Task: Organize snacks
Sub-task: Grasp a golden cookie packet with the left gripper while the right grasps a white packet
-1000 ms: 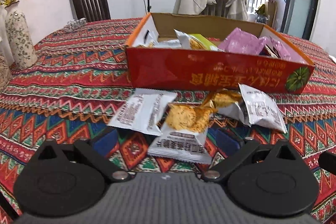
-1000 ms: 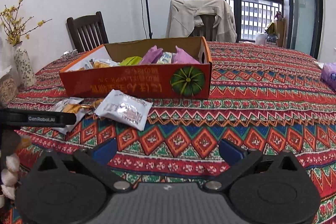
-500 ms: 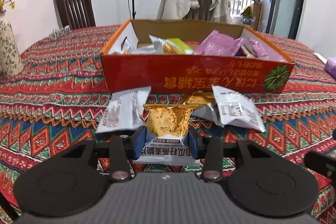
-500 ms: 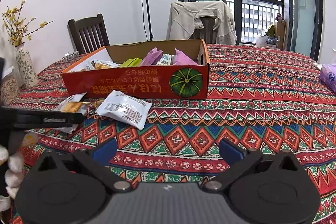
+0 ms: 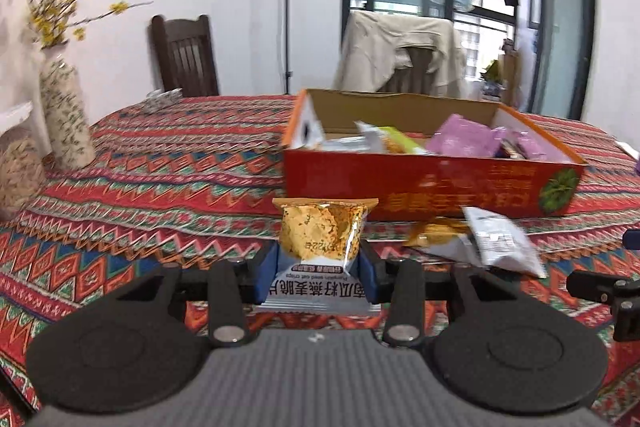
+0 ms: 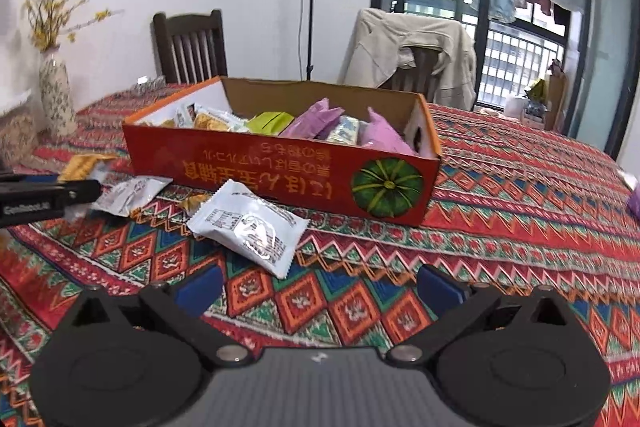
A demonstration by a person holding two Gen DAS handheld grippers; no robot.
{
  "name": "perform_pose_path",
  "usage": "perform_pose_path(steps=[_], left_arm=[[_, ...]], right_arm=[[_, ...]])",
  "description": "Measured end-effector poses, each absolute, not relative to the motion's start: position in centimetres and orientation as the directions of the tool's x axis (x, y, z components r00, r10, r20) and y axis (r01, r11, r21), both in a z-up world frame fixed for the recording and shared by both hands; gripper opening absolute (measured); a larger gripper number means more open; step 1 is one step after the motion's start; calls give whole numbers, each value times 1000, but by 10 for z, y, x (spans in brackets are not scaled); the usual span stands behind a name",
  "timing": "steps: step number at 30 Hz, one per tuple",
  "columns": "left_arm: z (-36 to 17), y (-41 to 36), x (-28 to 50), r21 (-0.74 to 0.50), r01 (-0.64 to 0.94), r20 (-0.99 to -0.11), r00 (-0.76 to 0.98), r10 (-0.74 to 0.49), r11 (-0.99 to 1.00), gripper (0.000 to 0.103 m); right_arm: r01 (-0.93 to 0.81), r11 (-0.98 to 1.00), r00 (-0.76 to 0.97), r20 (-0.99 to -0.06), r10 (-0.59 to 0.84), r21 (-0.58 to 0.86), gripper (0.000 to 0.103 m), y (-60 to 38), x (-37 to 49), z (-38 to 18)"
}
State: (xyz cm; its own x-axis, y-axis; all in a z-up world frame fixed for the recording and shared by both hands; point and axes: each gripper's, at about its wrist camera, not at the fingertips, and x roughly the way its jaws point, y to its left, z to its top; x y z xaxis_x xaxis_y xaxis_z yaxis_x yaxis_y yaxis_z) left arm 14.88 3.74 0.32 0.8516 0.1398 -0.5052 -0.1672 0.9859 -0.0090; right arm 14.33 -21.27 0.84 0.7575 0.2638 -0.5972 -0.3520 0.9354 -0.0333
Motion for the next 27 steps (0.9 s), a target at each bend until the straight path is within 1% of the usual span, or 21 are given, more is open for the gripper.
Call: perform_pose_path(steps=[3, 5, 7, 13, 20, 21, 24, 25, 26, 27], left_arm=[[-1, 47, 150, -51, -182, -501, 855, 133, 982, 43], [-2, 47, 148, -46, -192, -484, 863, 147, 980, 43], [-2, 47, 146, -36, -194, -473, 867, 155, 980, 43], [-7, 41, 148, -10, -167, -474, 869, 142, 986, 43], [-10, 47, 150, -51, -165, -490, 864, 119, 985, 43], [-10, 47, 149, -52, -163, -490, 864, 117, 985, 43], [-10, 46, 149, -49, -157, -491, 864, 112, 986, 43], [-10, 46, 149, -49, -156, -492, 863, 112, 986, 43], [-10, 47, 150, -51, -157, -493, 863, 112, 986, 43], [-10, 47, 150, -53, -157, -494, 863, 111, 986, 43]], right_arm=[[-374, 926, 735, -627, 260, -55, 103, -198, 163, 2], [-395, 916, 717, -647, 259, -71, 103, -188, 176, -2], [-441, 895, 687, -667, 288, -68, 103, -180, 187, -5], [-497, 866, 653, -680, 334, -53, 103, -166, 211, -5], [-516, 856, 631, -679, 375, -7, 103, -161, 227, -8], [-515, 857, 629, -678, 382, 5, 99, -163, 228, -10], [-511, 857, 611, -674, 415, 65, 83, -170, 230, -14], [-508, 859, 614, -671, 416, 68, 77, -172, 228, -15], [-505, 861, 620, -667, 413, 63, 74, -173, 227, -15], [-503, 862, 624, -665, 411, 61, 67, -174, 225, -14]])
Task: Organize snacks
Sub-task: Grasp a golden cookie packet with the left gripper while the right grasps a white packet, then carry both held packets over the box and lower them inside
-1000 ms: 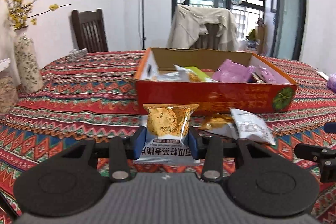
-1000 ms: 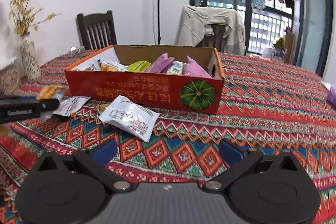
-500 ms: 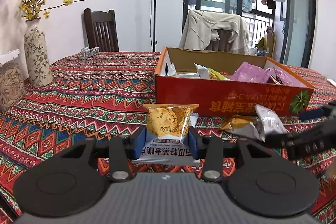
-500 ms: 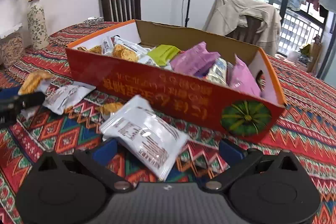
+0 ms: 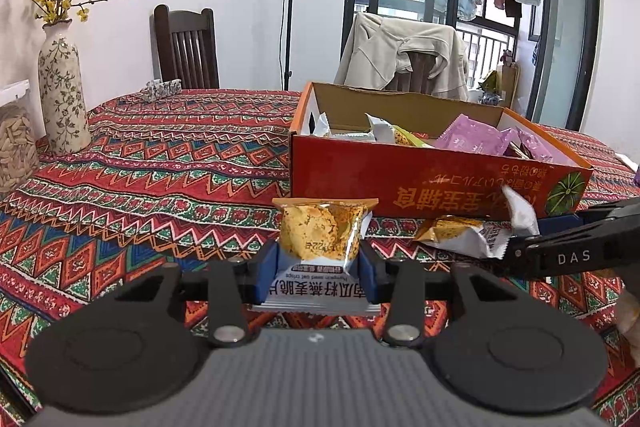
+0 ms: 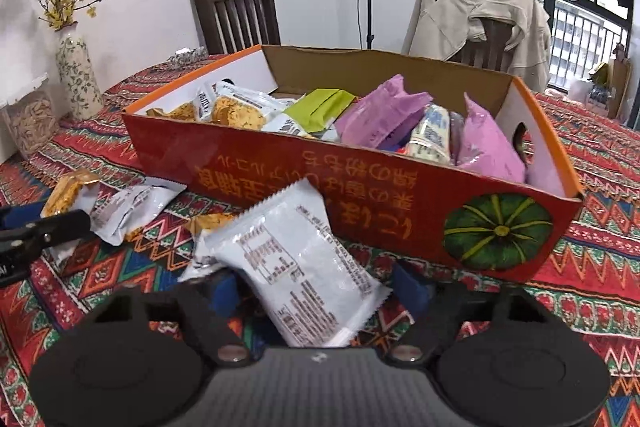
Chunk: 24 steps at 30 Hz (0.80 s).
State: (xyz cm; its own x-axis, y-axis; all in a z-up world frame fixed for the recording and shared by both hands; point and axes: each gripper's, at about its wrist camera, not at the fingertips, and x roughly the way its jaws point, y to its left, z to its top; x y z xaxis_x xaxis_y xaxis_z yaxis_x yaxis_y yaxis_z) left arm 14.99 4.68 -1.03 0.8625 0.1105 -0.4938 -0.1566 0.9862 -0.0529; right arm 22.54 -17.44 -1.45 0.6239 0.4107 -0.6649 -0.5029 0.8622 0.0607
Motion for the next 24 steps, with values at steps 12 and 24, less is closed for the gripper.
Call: perform_pose_path(steps=[12, 24], left_arm=[[-9, 48, 147, -63, -155, -485, 868, 106, 986, 43], [-4, 40, 145, -22, -164, -476, 869, 134, 986, 43]], right_arm=[[-473, 879, 672, -619, 406, 64, 15, -199, 202, -3], [-464, 884, 714, -564, 415, 64, 14, -212, 181, 25]])
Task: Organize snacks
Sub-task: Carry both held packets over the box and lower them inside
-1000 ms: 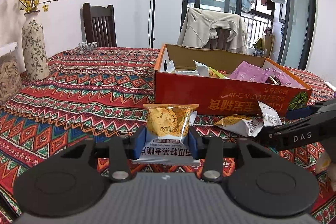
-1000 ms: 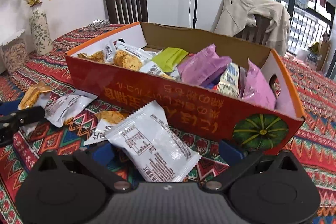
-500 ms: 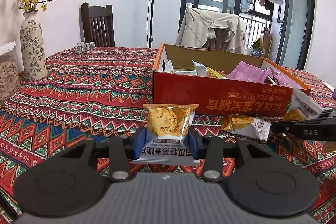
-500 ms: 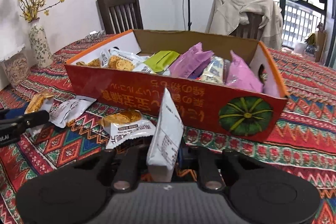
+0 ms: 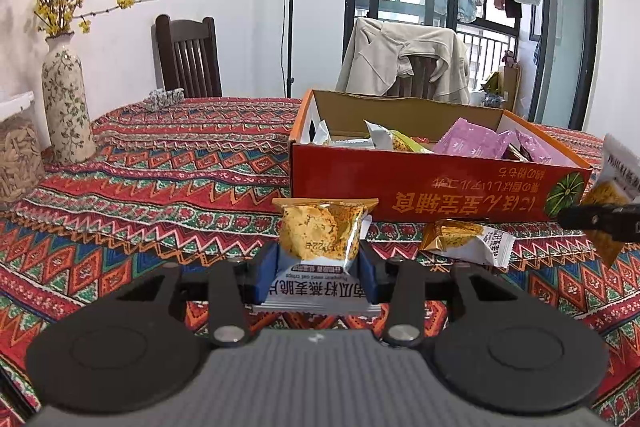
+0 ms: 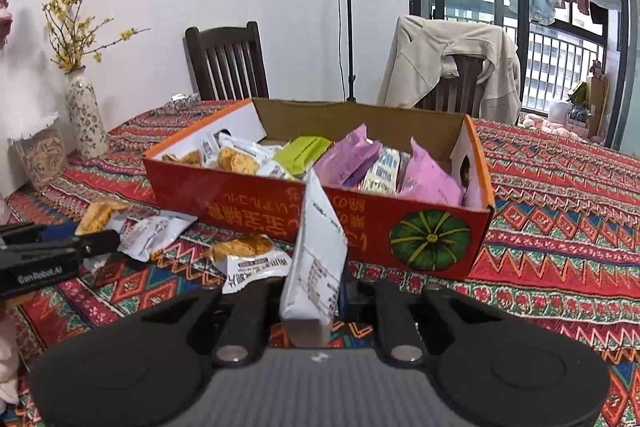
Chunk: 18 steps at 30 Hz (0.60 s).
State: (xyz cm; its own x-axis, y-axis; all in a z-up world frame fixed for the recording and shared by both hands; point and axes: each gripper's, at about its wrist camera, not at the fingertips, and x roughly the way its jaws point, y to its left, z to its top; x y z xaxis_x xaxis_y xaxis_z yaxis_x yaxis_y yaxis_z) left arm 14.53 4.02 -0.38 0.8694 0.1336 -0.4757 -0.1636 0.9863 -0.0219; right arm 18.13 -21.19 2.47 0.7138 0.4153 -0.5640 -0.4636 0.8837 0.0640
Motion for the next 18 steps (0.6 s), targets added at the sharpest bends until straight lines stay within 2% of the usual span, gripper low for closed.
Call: perform_pose_path(steps=[8, 18], left_arm=[[26, 29, 144, -35, -104, -426, 901, 79, 994, 43], [62, 3, 181, 23, -42, -372, 927, 47, 999, 43]], right_arm=[[-472, 879, 737, -516, 437, 71, 14, -214, 187, 46], [-460, 884, 768, -461, 444, 85, 14, -210, 218, 73]])
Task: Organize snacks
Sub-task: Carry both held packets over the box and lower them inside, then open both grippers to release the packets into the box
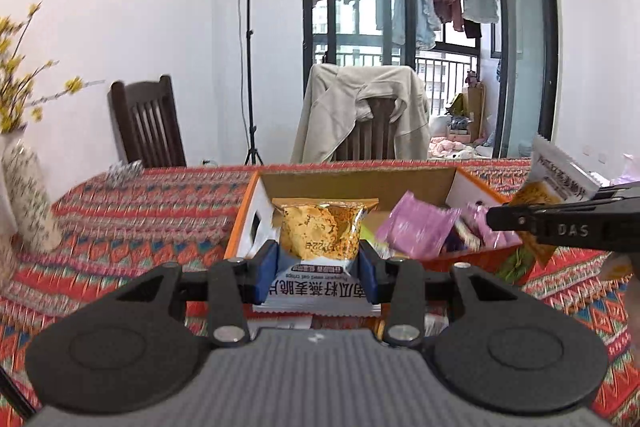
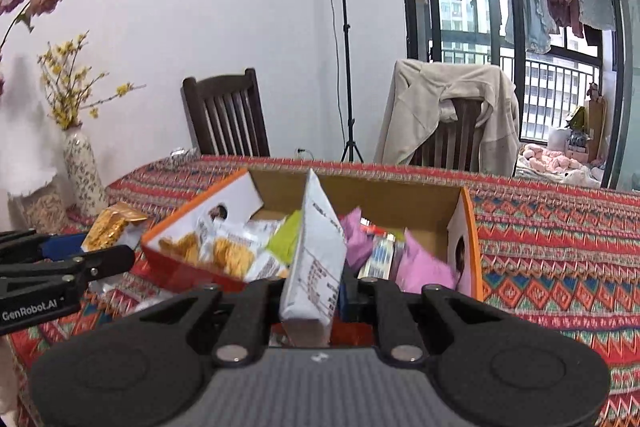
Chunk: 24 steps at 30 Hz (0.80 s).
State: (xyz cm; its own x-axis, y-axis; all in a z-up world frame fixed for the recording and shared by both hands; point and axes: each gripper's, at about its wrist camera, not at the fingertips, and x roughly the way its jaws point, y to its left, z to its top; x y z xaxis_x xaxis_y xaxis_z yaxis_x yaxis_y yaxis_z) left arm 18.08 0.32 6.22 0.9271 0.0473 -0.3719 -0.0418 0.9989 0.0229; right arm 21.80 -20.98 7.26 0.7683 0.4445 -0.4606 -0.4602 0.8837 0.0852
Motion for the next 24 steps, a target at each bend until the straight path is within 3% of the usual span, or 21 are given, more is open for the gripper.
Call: perform_pose_path(steps=[15, 24], left_arm=[[72, -26, 272, 79, -63, -380, 921, 88, 995, 43], [58, -7, 307, 20, -115, -431, 896, 112, 993, 46]], right_arm=[[-343, 935, 807, -482, 342, 90, 14, -193, 300, 74], [-267, 960, 800, -536, 268, 81, 19, -188, 338, 54]])
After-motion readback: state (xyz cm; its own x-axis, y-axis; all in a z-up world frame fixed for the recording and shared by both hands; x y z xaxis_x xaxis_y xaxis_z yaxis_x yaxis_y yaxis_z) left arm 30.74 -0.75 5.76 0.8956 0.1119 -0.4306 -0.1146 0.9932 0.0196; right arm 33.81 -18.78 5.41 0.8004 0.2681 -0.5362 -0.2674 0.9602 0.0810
